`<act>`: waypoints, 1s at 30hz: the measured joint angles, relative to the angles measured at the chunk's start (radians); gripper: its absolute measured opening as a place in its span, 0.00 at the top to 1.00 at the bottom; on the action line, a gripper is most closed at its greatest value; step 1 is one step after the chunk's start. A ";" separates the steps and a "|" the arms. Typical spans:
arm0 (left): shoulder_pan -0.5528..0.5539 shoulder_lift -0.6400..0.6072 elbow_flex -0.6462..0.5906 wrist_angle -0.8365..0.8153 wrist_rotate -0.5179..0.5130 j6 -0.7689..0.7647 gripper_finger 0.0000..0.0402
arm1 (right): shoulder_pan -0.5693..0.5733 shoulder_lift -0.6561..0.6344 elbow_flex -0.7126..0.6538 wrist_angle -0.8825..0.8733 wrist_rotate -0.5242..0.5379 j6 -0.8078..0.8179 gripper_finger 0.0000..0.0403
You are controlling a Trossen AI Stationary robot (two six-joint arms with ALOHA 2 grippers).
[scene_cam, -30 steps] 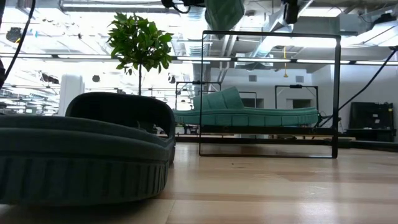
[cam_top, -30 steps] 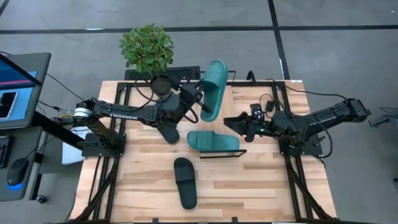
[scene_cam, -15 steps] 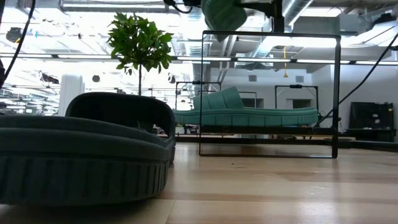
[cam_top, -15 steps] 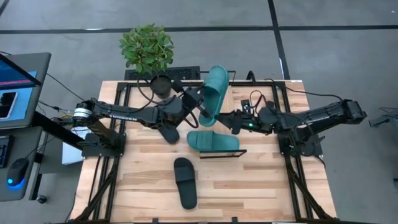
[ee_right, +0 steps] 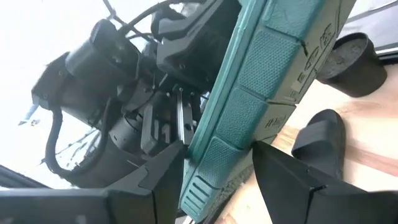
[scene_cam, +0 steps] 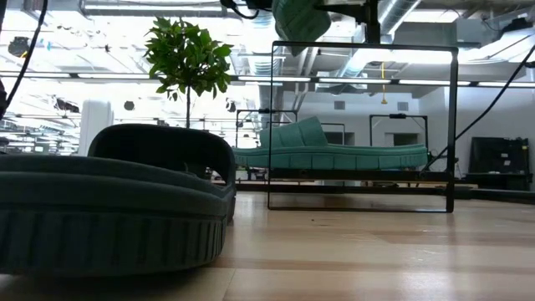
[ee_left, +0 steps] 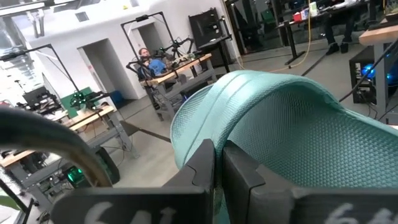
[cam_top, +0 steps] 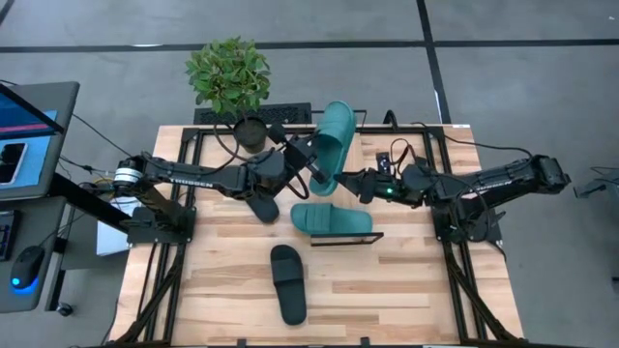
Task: Pick and place slides into the shelf
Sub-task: Put the green slide on the shelf
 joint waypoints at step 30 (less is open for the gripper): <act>-0.065 -0.002 0.002 -0.094 0.037 0.049 0.99 | -0.051 0.097 0.056 -0.146 -0.104 -0.039 0.85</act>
